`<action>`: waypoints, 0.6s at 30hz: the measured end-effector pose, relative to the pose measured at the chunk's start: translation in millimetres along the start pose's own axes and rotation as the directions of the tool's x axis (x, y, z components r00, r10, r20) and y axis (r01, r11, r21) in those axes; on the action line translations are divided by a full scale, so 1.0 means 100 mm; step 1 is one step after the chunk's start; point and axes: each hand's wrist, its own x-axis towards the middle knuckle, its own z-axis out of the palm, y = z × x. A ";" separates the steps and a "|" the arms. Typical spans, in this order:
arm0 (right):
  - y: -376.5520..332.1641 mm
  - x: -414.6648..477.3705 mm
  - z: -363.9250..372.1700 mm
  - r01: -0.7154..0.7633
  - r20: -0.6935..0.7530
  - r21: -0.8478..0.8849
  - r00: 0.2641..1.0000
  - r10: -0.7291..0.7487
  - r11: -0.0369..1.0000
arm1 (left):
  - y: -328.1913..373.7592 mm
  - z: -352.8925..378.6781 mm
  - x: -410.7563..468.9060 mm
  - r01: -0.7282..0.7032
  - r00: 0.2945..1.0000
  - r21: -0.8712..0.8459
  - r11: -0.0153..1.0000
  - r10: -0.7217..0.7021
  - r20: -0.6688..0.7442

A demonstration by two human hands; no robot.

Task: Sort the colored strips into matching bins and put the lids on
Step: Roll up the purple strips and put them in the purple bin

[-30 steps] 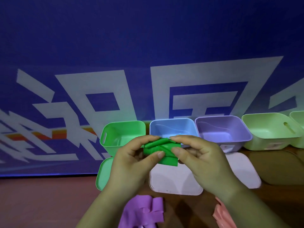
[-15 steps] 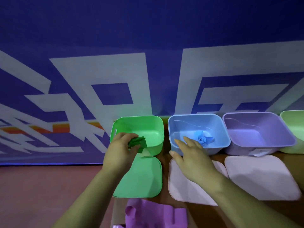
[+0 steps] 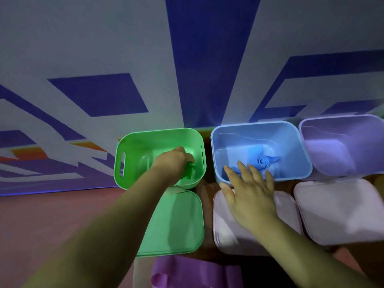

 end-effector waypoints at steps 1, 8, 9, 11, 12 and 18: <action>0.01 0.01 0.01 0.001 -0.009 0.003 1.000 -0.001 1.000 | 0.00 0.03 0.06 -0.006 0.999 0.010 1.000 0.005 0.036; 0.03 0.05 0.05 0.015 -0.035 0.020 0.999 -0.014 1.000 | 0.00 -0.06 0.12 -0.026 0.995 -0.050 0.998 0.031 0.099; 0.04 0.04 0.04 0.021 -0.036 0.028 0.999 -0.020 0.999 | 0.01 -0.09 0.08 -0.023 0.996 -0.068 0.997 0.029 0.088; 0.05 0.02 0.00 0.034 -0.025 0.054 0.999 -0.033 0.998 | 0.03 -0.16 -0.01 0.001 0.998 -0.093 0.996 0.004 0.058; 0.06 0.00 -0.03 0.039 -0.022 0.070 0.999 -0.037 0.997 | 0.04 -0.19 -0.07 0.021 0.999 -0.095 0.995 -0.017 0.037; 0.15 -0.33 -0.23 0.111 -0.167 0.174 0.982 -0.082 0.978 | 0.21 -0.30 -0.67 0.058 0.979 -0.172 0.983 -0.090 -0.183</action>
